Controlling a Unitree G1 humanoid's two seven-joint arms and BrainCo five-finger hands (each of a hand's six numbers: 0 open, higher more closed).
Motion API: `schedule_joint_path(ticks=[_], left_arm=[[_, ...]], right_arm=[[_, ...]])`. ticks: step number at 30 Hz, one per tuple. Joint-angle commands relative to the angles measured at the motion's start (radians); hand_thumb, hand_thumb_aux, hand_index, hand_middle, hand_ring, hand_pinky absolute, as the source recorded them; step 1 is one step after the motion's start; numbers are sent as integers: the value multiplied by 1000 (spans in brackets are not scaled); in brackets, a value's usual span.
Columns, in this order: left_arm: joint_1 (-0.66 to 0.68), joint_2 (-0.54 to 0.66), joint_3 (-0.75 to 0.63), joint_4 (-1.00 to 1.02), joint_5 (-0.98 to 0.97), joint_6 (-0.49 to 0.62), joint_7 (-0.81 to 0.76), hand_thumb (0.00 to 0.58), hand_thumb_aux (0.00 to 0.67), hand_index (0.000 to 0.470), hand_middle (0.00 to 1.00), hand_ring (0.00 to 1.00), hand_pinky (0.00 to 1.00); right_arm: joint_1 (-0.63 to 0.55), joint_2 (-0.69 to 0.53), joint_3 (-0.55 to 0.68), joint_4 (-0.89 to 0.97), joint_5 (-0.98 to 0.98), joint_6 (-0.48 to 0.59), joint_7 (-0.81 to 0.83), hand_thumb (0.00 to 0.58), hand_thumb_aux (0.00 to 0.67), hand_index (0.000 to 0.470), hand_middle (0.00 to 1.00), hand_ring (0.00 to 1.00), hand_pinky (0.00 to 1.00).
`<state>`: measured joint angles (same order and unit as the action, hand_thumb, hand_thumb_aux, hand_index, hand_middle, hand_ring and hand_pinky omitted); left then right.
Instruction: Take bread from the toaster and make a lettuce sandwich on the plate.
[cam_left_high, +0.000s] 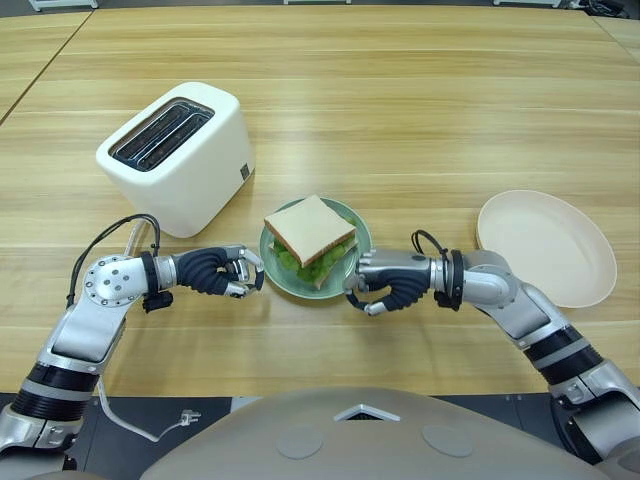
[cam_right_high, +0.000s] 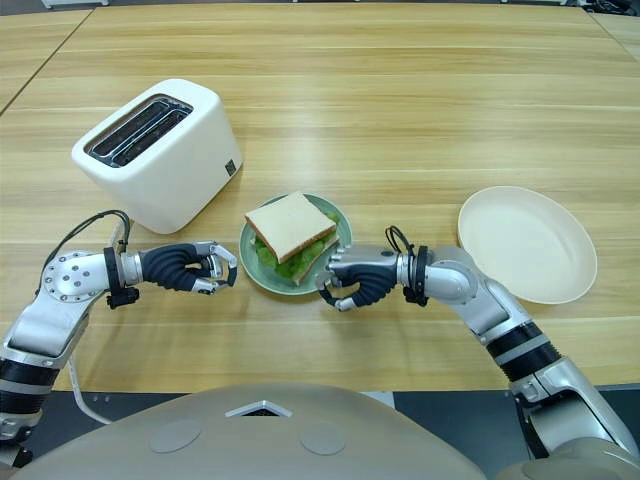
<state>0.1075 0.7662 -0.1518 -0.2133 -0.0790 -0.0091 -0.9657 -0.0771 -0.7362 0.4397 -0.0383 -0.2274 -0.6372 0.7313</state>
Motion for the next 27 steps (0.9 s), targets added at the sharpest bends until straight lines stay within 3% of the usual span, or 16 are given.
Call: schedule_joint_path(ticks=[1, 9, 18, 23, 24, 25, 26, 27], left_arm=[[-46, -14, -89, 50, 74, 26, -16, 580, 670, 470, 1000, 1000, 1000], [-141, -95, -208, 219, 215, 2, 61, 580, 670, 470, 1000, 1000, 1000], [-274, -243, -197, 442, 282, -11, 295, 580, 670, 470, 1000, 1000, 1000], [-294, -286, -186, 508, 274, -47, 352, 580, 670, 470, 1000, 1000, 1000], [-294, -293, -180, 510, 263, -67, 357, 566, 568, 398, 1000, 1000, 1000], [-291, -300, -165, 498, 234, -87, 351, 516, 447, 313, 1000, 1000, 1000], [-284, -308, -139, 468, 185, -108, 336, 434, 334, 234, 0, 0, 0], [-278, -320, -105, 436, 124, -138, 323, 0, 0, 0, 0, 0, 0]], right_arm=[[20, -9, 7, 4, -53, 15, 13, 580, 670, 470, 1000, 1000, 1000], [-24, 78, 2, 110, -223, 16, -115, 580, 670, 470, 1000, 1000, 1000], [-156, 183, -31, 284, -404, 141, -355, 580, 670, 470, 1000, 1000, 1000], [-253, 231, -19, 412, -459, 140, -490, 580, 670, 470, 1000, 1000, 1000], [-259, 235, -19, 425, -451, 132, -498, 580, 670, 470, 1000, 1000, 1000], [-259, 237, -24, 426, -434, 124, -503, 580, 670, 470, 1000, 1000, 1000], [-254, 237, -34, 415, -403, 113, -499, 580, 670, 470, 1000, 1000, 1000], [-241, 240, -51, 393, -346, 101, -480, 580, 670, 470, 957, 957, 957]])
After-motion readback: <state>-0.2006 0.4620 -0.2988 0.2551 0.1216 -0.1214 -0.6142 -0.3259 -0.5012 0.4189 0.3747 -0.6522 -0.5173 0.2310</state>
